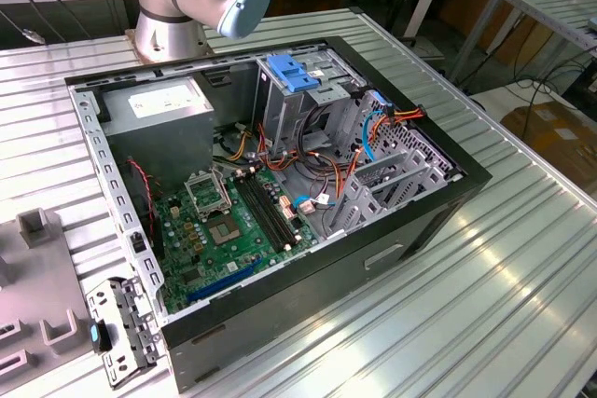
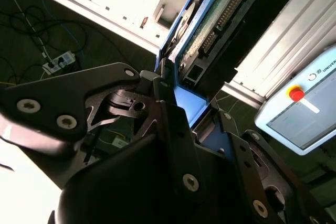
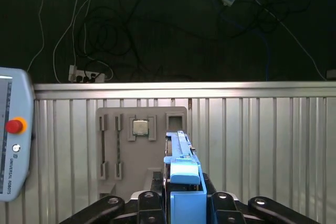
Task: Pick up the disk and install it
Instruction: 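Pick up the disk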
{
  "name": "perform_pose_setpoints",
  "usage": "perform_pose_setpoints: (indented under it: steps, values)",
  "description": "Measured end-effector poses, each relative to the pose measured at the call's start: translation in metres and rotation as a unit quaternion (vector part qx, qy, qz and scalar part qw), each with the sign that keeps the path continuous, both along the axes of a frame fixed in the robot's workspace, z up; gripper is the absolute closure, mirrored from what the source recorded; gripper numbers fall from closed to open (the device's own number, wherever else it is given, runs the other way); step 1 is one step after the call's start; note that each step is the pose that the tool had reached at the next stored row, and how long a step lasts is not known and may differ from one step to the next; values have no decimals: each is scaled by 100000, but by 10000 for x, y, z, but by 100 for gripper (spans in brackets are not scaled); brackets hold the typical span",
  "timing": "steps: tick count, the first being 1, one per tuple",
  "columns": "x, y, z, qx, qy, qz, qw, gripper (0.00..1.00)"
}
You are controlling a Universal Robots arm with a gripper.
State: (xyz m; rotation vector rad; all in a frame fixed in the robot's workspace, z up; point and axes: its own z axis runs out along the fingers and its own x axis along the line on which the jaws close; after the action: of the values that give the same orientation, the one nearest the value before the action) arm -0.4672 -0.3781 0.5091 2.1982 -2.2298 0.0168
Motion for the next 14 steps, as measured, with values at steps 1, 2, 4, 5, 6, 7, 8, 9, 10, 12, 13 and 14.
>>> perform_pose_setpoints:
  steps: [1,2,4,5,6,7,8,9,10,12,13,14]
  values:
    - [0,0,11,1,0,-2,100000,63]
    - [0,0,25,-1,-1,-1,100000,63]
    - [1,0,55,-4,5,-2,100000,63]
    - [1,0,70,0,3,-3,100000,63]
    - [1,0,85,-1,3,-2,100000,63]
    - [2,0,114,-2,4,-1,100000,63]
    - [2,0,138,1,1,-3,100000,63]
    - [2,0,144,15,4,-1,100000,63]
    - [2,0,144,20,2,0,100000,63]
    - [2,0,144,18,5,0,100000,63]
    - [2,0,144,19,3,0,100000,63]
    - [2,0,144,21,4,-1,100000,63]
